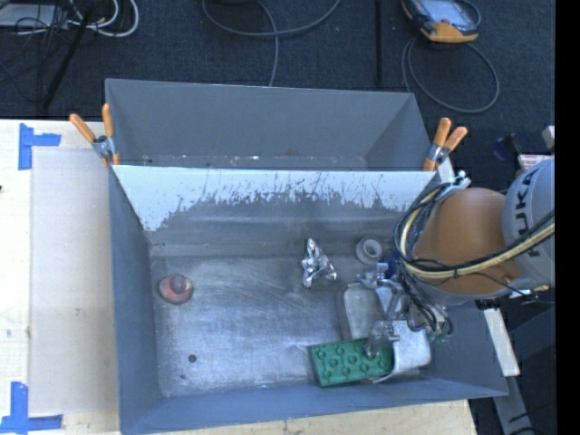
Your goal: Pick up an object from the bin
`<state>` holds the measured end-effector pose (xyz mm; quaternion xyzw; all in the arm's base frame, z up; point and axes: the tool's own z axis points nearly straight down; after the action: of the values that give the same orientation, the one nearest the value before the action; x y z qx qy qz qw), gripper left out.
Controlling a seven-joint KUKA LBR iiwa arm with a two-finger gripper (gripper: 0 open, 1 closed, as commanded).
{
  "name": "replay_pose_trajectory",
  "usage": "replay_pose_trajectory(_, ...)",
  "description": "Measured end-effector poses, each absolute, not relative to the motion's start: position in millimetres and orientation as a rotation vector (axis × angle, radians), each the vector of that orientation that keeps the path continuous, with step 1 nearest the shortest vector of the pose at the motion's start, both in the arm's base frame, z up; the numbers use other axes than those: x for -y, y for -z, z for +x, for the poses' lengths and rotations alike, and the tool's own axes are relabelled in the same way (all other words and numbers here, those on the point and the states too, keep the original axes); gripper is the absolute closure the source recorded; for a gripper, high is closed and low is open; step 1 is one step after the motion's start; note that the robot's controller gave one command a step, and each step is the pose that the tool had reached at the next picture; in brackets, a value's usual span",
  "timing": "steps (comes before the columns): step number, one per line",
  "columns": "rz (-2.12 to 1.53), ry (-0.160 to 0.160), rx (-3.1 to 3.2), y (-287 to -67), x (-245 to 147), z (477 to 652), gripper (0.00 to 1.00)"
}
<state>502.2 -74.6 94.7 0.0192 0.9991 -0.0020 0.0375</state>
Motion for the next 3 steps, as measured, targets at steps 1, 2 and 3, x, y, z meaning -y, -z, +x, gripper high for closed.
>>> replay_pose_trajectory(1, 0.059, 0.007, -3.064, -95, 75, 502.5, 1.00)
replay_pose_trajectory(2, 0.060, 0.007, -3.066, -95, 75, 502.2, 0.00)
replay_pose_trajectory(3, -0.473, 0.008, -3.037, -91, 45, 512.6, 0.00)
